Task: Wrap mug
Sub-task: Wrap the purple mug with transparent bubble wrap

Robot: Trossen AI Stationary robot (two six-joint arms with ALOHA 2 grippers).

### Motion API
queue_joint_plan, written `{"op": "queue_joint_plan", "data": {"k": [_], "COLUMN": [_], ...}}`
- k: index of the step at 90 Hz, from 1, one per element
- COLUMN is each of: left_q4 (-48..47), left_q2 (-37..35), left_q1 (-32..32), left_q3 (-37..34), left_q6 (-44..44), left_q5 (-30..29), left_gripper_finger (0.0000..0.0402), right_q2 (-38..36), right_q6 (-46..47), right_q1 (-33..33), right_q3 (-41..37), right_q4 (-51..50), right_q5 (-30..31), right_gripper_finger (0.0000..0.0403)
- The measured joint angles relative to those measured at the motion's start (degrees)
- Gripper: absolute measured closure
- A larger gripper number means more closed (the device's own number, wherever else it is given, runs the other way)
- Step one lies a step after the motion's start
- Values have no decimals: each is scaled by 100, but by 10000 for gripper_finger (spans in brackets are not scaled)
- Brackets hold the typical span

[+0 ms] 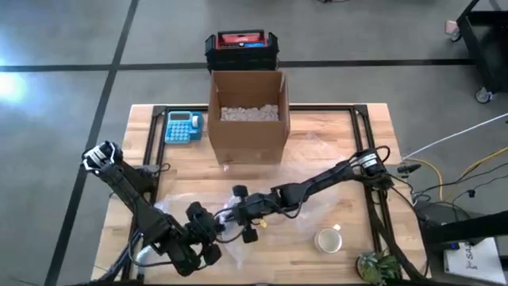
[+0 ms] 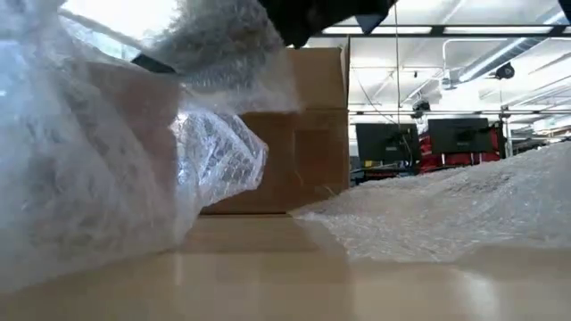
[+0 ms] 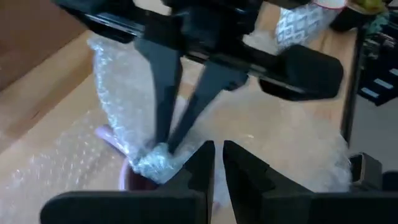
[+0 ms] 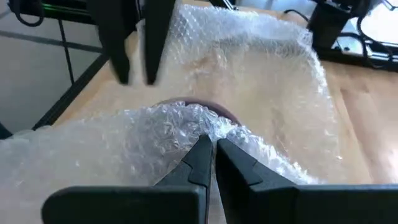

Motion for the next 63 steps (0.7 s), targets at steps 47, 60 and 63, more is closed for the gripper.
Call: {"op": "queue_joint_plan", "data": {"k": [47, 60, 63], "left_q4": [1302, 1334, 1346], "left_q2": [-4, -4, -4], "left_q1": [165, 168, 168], "left_q3": [-1382, -1382, -1382], "left_q6": [-386, -385, -384], "left_q5": [556, 553, 553], "left_gripper_finger": [381, 381, 381], "right_q2": [-715, -1120, -1198], "right_q6": [-695, -925, -928], "right_q1": [-4, -31, -47], "right_q3": [755, 1303, 1344], "right_q4": [-2062, -3896, -4222], "right_q5": [-446, -210, -53], "right_gripper_finger": [401, 401, 401]}}
